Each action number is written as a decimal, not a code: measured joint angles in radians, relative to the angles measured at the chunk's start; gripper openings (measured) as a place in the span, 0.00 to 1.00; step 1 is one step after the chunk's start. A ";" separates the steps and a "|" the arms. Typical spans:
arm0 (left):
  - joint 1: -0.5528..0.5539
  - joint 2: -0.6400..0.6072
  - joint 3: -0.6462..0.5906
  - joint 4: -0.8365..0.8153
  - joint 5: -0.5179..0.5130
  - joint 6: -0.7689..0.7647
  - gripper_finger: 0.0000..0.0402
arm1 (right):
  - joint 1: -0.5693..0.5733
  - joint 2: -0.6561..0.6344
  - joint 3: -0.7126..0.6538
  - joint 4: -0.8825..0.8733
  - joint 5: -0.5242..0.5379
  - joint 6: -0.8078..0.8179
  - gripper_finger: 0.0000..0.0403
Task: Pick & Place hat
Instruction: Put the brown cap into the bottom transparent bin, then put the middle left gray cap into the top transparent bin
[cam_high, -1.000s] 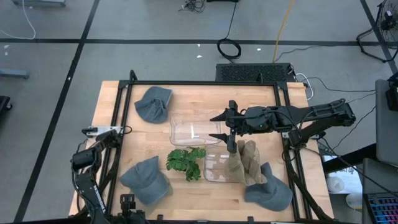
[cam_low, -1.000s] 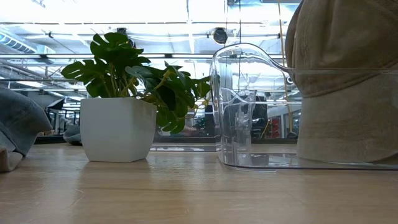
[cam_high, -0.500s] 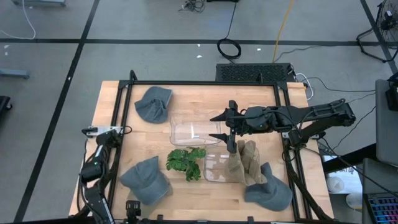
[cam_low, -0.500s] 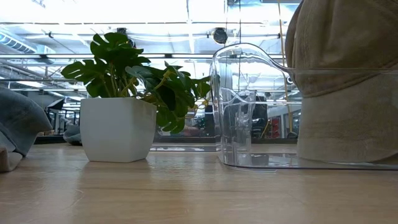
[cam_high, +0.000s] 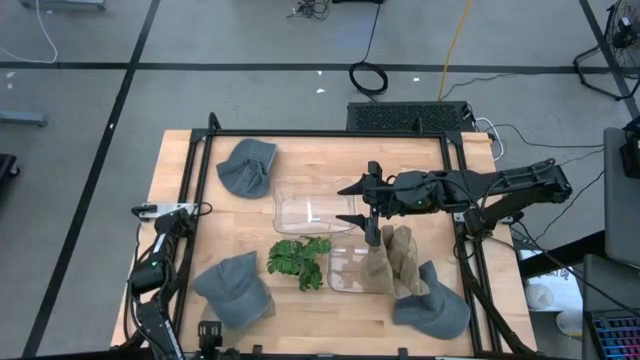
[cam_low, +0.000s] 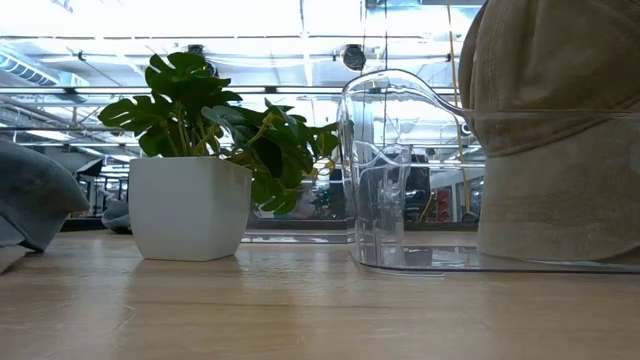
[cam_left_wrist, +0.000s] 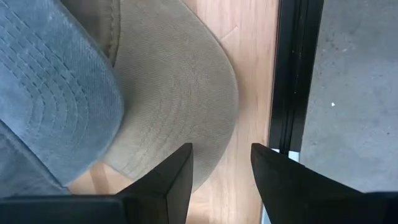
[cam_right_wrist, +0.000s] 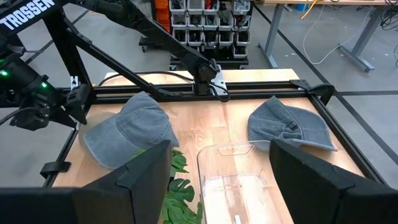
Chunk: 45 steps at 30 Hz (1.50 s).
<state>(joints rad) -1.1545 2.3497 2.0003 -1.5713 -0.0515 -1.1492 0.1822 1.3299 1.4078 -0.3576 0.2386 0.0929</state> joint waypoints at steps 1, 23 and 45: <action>0.000 0.000 0.000 0.001 0.000 0.001 0.42 | 0.000 0.000 0.000 0.000 0.000 0.000 0.64; -0.047 -0.003 -0.083 0.018 -0.224 0.096 0.42 | 0.000 0.000 -0.108 0.059 -0.007 -0.042 0.64; 0.003 -0.005 -0.312 0.016 -0.273 -0.113 0.01 | 0.102 0.000 -0.314 0.589 -0.005 -0.343 0.64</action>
<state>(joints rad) -1.1513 2.3446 1.6884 -1.5550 -0.3242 -1.2620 0.2840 1.3296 1.0942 0.2317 0.2333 -0.2497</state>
